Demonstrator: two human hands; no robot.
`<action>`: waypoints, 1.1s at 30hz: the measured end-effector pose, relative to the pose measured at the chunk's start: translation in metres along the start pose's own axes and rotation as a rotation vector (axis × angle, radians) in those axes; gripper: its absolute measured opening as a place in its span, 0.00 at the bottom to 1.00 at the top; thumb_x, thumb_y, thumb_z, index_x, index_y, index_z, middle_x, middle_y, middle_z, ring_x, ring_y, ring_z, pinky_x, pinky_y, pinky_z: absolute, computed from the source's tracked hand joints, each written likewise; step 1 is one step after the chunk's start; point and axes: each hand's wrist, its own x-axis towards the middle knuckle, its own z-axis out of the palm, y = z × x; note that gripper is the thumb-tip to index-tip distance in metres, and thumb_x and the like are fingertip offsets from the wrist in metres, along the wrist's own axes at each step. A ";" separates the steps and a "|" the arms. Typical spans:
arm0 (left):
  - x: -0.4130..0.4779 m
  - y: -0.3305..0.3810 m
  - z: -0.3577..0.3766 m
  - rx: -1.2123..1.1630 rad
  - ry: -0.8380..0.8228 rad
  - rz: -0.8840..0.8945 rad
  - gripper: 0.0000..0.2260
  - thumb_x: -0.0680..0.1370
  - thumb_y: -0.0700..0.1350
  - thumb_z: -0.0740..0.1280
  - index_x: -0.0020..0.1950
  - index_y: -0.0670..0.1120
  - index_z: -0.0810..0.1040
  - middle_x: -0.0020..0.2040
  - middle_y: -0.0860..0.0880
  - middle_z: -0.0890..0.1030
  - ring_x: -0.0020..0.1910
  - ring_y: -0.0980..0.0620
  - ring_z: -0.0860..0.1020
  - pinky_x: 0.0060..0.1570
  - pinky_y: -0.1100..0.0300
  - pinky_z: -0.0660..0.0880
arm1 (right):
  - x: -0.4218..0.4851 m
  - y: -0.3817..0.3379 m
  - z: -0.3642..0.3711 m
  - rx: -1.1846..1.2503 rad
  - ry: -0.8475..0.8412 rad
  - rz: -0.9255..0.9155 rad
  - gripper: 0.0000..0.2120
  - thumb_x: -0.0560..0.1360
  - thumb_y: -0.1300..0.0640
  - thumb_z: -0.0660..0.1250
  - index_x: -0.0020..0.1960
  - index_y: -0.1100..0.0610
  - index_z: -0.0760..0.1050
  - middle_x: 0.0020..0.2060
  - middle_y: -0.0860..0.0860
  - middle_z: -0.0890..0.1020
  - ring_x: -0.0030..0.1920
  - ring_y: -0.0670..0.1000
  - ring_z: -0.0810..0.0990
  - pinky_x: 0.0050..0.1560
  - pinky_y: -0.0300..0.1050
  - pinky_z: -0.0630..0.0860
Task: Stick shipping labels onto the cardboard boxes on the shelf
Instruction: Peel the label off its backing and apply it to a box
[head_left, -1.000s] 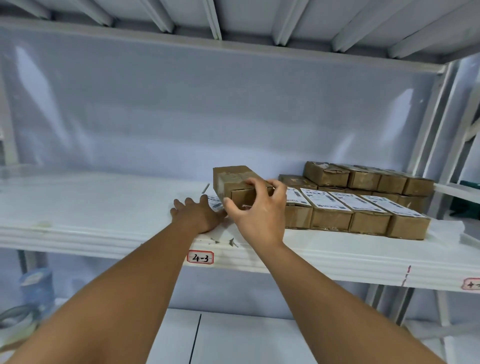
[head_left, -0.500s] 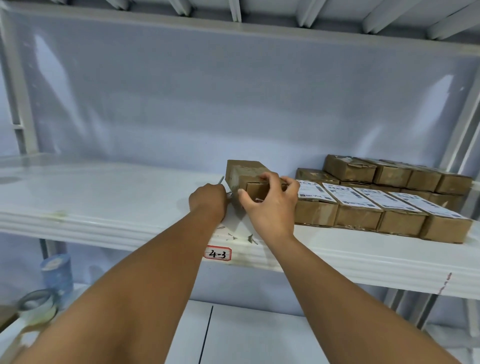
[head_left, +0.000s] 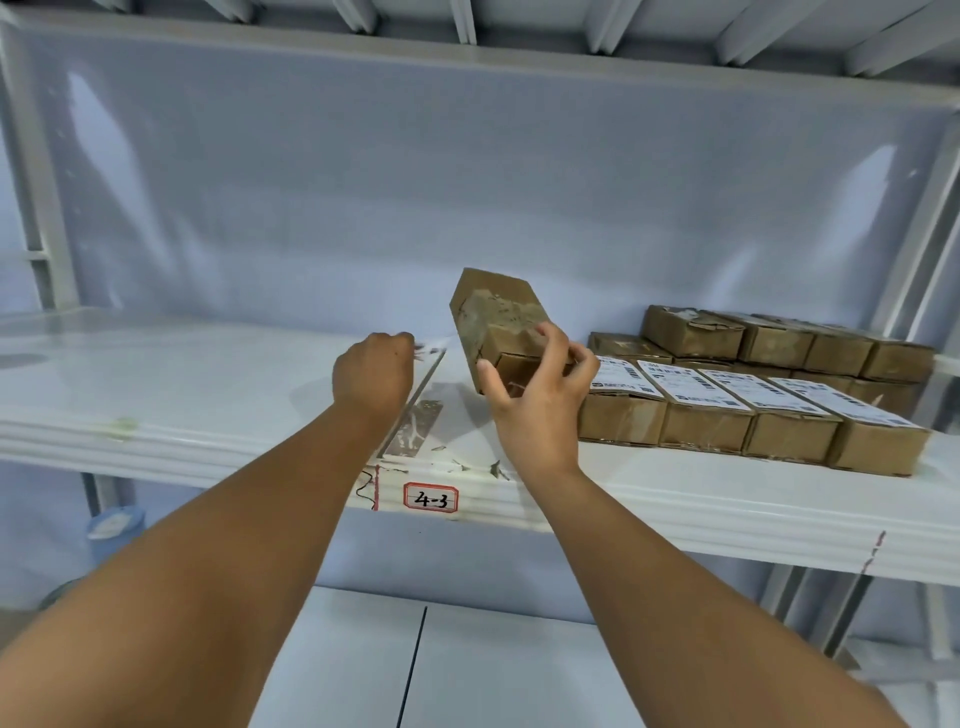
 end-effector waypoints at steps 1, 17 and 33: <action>0.001 -0.006 -0.001 0.006 0.024 -0.016 0.13 0.77 0.35 0.59 0.58 0.43 0.76 0.49 0.43 0.78 0.46 0.43 0.78 0.40 0.58 0.67 | 0.001 0.000 0.000 0.001 -0.011 0.022 0.32 0.72 0.45 0.70 0.71 0.50 0.61 0.66 0.56 0.57 0.66 0.59 0.63 0.62 0.45 0.70; -0.022 -0.038 0.011 -0.343 -0.396 -0.007 0.35 0.63 0.78 0.58 0.59 0.56 0.73 0.60 0.51 0.77 0.57 0.47 0.74 0.50 0.55 0.70 | 0.005 -0.002 0.006 -0.307 -0.311 0.175 0.31 0.71 0.41 0.70 0.68 0.50 0.65 0.66 0.56 0.55 0.69 0.57 0.59 0.64 0.50 0.70; -0.028 -0.037 0.011 -0.287 -0.063 0.133 0.13 0.81 0.46 0.58 0.37 0.47 0.72 0.34 0.49 0.75 0.37 0.46 0.71 0.35 0.59 0.63 | 0.004 -0.001 0.005 -0.299 -0.345 0.157 0.32 0.72 0.43 0.70 0.71 0.51 0.64 0.71 0.56 0.54 0.72 0.58 0.55 0.68 0.50 0.64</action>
